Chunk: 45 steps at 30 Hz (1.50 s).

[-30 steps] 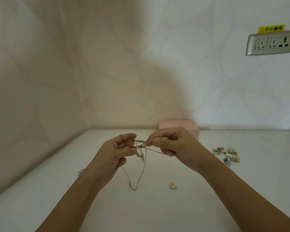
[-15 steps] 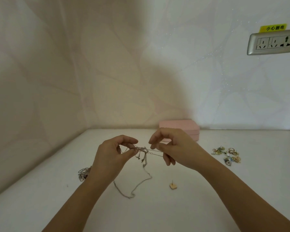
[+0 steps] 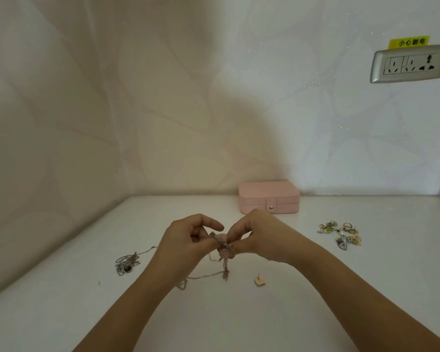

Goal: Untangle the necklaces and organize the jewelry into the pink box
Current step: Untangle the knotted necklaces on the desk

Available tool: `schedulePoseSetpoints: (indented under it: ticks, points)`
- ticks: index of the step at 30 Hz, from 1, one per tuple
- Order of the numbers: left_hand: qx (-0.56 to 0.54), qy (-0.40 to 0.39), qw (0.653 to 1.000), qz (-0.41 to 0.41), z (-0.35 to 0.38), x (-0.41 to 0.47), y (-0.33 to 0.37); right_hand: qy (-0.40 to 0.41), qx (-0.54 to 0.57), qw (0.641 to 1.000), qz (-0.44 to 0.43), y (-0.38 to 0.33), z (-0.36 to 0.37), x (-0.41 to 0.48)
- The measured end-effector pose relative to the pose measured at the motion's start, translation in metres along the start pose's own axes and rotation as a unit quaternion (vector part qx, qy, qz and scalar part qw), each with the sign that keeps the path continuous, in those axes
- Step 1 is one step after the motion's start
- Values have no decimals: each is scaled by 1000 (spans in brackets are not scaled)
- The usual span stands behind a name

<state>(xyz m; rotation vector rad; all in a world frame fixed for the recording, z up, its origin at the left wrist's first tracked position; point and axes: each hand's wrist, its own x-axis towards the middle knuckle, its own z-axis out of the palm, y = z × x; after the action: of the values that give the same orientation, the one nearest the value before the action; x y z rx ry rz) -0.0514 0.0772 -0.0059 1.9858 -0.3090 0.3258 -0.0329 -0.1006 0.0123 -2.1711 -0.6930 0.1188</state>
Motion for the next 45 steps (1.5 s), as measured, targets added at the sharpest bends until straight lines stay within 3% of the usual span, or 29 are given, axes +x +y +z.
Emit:
schedulePoseSetpoints:
  ticks: [6, 13, 17, 21, 25, 27, 29, 31, 33, 39, 43, 45]
  points:
    - [90, 16, 996, -7, -18, 1, 1, 78, -9, 997, 4, 6, -6, 5]
    - [21, 16, 999, -24, -32, 1, 7, 143, -57, 987, 37, 22, -13, 9]
    - [-20, 54, 998, -9, -27, -1, 12, 135, -24, 990, 39, 23, -18, 9]
    - [-36, 109, 993, -14, -25, 0, 7, 100, 80, 991, 22, 19, -20, 8]
    - [-26, 67, 997, -30, -22, 0, 4, 90, 116, 989, -25, 16, -15, 8]
    - [-73, 39, 996, -43, -19, 2, 3, 83, 107, 990, -38, 14, -15, 6]
    - [-193, 36, 978, -65, -15, 6, 2, 70, 89, 993, -38, 11, -17, 2]
    - [-369, 26, 923, -106, -9, 6, 7, 53, 80, 995, -32, 10, -16, 1]
    - [-437, 5, 891, -127, -4, 3, 10, 36, 59, 997, -22, 10, -13, 2]
    - [-264, -50, 946, -182, 3, 0, 10, 40, 26, 998, -33, 11, -7, 3]
    - [-113, -59, 982, -141, 3, -6, 10, 60, 43, 996, -49, 10, -8, 3]
    - [-90, -52, 986, -130, 5, -9, 12, 82, 60, 994, -52, 10, -8, 4]
